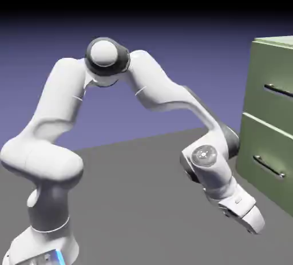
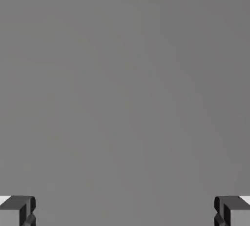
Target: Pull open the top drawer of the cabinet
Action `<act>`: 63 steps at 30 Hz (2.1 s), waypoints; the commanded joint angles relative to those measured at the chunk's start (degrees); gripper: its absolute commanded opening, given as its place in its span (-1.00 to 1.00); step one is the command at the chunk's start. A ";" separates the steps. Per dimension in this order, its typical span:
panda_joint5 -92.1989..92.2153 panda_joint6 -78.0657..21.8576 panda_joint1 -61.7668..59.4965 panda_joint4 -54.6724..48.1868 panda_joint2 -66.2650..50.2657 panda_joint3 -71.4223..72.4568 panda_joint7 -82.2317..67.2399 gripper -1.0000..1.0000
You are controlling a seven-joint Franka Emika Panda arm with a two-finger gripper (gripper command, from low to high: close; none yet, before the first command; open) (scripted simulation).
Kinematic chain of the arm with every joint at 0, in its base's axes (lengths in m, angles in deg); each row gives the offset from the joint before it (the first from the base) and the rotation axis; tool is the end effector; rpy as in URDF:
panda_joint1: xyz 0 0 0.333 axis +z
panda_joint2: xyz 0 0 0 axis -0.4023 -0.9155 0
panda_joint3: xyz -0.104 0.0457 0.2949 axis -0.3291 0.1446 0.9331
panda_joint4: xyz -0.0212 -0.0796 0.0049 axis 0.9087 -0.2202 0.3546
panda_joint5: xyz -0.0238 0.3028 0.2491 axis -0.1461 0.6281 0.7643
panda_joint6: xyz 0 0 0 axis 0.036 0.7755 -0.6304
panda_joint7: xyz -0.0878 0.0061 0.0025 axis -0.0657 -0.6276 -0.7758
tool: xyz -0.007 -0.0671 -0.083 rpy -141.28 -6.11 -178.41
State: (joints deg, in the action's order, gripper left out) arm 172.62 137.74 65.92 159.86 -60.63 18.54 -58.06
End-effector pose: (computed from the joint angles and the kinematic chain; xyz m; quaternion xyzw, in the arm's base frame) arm 0.4854 -0.2163 0.2257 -0.9193 0.2737 -0.2818 0.0255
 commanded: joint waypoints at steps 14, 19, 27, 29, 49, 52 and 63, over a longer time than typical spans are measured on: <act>33.64 -7.81 13.45 -10.60 -23.40 -20.10 -34.89 0.00; 45.66 -10.60 18.26 -14.38 -31.76 -27.28 -47.35 0.00; 60.53 -14.05 24.20 -19.07 -42.11 -36.16 -62.77 0.00; 60.59 -12.50 21.59 -23.22 -42.25 -35.64 -62.19 0.00; 62.16 -18.36 24.71 -14.19 -54.02 -40.86 -52.02 -1.00; 62.12 -21.06 28.16 -7.96 -56.13 -41.59 -50.90 -1.00; 59.21 -28.51 43.67 14.87 -57.45 -42.96 -52.66 -1.00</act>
State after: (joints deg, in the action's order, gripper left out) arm 231.63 109.21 109.58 174.73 -118.08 -24.42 -110.62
